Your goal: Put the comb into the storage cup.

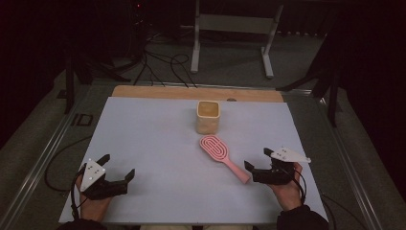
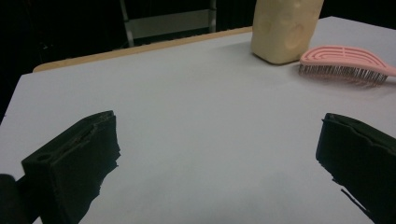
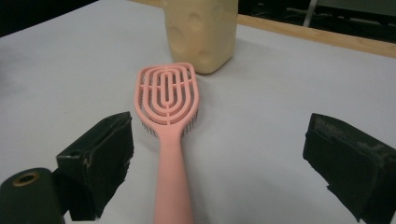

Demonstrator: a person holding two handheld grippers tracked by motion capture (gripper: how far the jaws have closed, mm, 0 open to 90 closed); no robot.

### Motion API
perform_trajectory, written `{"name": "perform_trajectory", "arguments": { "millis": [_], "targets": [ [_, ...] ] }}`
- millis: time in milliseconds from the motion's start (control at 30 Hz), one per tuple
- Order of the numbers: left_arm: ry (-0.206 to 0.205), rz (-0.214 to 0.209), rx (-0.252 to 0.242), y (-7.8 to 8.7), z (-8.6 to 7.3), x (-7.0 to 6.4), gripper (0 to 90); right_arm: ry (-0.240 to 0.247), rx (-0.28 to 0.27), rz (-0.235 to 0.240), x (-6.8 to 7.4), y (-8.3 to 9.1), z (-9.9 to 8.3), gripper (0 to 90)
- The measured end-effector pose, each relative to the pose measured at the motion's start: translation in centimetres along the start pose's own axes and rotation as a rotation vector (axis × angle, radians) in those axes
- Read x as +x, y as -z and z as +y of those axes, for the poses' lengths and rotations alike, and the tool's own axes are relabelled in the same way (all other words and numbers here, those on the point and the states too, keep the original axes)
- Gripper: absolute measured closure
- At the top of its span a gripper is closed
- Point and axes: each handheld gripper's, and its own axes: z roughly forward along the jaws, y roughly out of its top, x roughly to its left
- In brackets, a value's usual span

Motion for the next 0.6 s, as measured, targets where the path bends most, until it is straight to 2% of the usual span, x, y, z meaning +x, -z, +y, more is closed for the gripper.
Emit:
{"name": "perform_trajectory", "arguments": {
  "millis": [200,600],
  "targets": [
    [-0.012,-0.004,0.009,-0.1,0.0,-0.2,0.0,0.018,0.027,-0.027,0.4,-0.6,1.6,8.7],
    [-0.011,-0.008,0.013,-0.2,-0.1,-0.3,0.0,0.064,0.139,-0.016,1.6,-2.8,4.2,9.0]
  ]
}}
